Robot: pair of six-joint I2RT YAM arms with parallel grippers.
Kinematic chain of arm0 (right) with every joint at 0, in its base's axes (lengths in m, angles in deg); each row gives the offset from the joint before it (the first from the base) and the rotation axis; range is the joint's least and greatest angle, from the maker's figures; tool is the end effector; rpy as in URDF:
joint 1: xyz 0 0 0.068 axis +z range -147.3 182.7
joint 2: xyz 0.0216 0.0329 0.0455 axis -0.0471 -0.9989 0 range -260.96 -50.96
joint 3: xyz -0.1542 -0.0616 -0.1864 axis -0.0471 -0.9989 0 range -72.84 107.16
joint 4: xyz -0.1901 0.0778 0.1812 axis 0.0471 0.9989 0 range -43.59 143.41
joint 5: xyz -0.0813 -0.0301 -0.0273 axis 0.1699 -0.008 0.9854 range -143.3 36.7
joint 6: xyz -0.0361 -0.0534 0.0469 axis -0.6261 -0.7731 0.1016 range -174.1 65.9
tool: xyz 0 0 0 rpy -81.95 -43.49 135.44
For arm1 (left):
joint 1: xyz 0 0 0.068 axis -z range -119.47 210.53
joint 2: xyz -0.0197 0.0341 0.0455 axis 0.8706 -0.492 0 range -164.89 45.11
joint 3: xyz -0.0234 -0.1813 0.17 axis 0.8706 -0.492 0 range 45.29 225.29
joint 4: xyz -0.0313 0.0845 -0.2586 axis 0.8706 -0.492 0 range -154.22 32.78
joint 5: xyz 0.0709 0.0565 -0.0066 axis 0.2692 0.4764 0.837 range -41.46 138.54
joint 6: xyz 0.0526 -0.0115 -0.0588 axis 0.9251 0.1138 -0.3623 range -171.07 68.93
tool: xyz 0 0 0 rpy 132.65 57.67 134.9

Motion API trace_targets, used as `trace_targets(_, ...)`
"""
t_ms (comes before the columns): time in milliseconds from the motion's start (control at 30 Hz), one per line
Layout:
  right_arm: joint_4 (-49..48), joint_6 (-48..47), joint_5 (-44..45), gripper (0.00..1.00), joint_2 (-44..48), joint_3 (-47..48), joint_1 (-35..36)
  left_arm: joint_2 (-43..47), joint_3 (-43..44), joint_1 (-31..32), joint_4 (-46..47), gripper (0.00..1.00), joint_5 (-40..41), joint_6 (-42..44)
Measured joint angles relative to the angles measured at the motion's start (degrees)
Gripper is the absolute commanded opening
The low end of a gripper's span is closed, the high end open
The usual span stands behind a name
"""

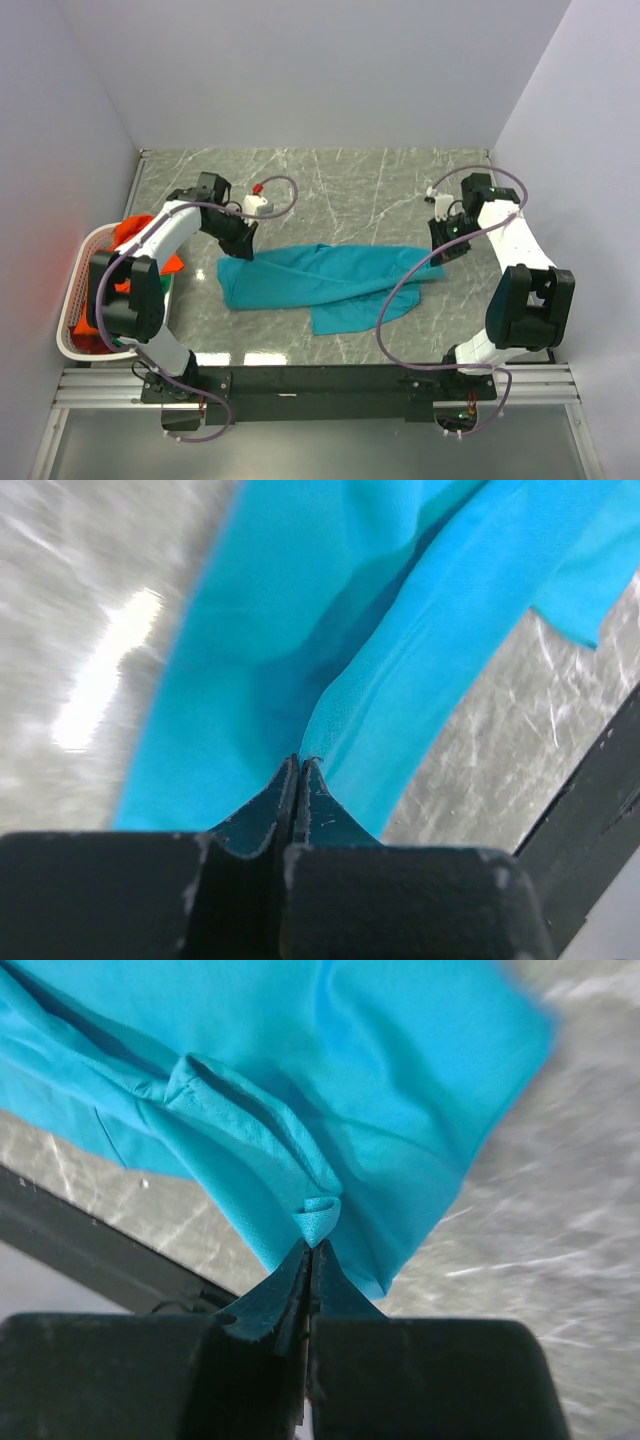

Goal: Fold and stack the t-shirts
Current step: Flatten the tshirt out

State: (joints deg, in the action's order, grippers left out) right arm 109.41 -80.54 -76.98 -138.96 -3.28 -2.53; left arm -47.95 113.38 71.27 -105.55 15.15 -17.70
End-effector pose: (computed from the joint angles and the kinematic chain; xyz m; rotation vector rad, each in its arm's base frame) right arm 0.2972 0.0004 0.1933 -0.5667 2.7853 0.5153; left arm 0.3170 -0.0986 0.1727 1.1075 2.4216 -0.7059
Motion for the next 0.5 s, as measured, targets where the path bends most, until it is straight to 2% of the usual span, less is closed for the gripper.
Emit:
trace_targets(167,1.1,1.4,0.3,0.0,-1.4,12.3,0.0,0.2,10.1,-3.3,-1.2,0.0,0.1,-1.9)
trace_targets(367,0.2,4.2,1.9,0.0,-7.3,38.6,0.1,-0.9,29.9,-8.3,1.6,0.0,0.1,-7.7)
trace_targets(500,-1.2,6.6,3.8,0.0,-9.4,51.6,0.2,1.9,31.9,-8.4,7.5,0.0,1.3,-12.9)
